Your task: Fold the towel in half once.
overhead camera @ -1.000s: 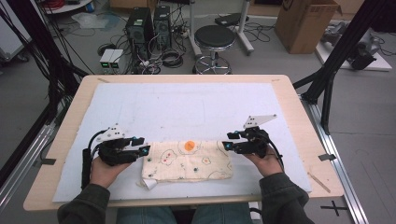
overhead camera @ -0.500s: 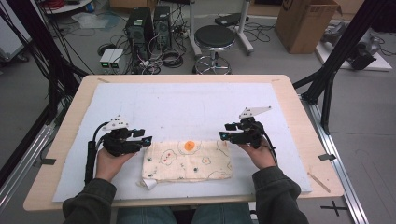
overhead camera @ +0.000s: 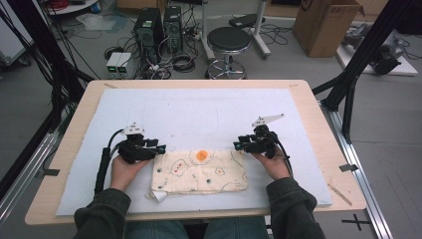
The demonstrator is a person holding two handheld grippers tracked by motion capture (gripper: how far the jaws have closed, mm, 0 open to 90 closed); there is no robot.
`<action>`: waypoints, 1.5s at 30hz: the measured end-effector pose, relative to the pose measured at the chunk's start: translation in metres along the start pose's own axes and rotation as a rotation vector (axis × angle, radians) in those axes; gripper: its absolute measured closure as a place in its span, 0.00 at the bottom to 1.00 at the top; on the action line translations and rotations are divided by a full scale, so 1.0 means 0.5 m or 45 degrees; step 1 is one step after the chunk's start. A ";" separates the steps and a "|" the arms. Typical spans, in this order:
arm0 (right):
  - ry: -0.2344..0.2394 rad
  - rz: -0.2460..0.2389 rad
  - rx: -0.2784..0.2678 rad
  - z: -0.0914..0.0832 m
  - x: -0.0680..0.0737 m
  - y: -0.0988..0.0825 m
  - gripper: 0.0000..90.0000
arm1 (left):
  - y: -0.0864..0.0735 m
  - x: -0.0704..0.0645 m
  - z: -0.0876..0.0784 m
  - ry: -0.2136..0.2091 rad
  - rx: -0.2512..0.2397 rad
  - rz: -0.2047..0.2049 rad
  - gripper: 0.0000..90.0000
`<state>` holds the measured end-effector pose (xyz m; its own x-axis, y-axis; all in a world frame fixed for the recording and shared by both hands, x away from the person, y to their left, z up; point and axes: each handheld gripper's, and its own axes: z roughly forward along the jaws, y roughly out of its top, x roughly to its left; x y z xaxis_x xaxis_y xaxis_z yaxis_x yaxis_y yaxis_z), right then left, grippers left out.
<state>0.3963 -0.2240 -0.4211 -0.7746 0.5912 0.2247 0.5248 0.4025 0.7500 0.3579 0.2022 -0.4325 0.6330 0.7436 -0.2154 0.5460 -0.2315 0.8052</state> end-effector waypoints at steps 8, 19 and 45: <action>0.040 0.018 0.079 0.019 -0.006 -0.006 0.65 | -0.005 -0.001 0.010 -0.019 0.050 0.007 0.60; 0.060 0.055 0.117 0.023 -0.014 -0.021 0.69 | -0.010 -0.002 0.014 -0.069 0.126 0.065 0.71; 0.099 -0.008 0.186 0.025 -0.008 -0.020 0.94 | -0.010 -0.008 0.012 -0.008 0.126 0.160 0.96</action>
<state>0.3984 -0.2216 -0.4370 -0.8001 0.5346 0.2722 0.5612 0.5066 0.6546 0.3561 0.1967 -0.4392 0.7032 0.7008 -0.1203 0.5136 -0.3836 0.7675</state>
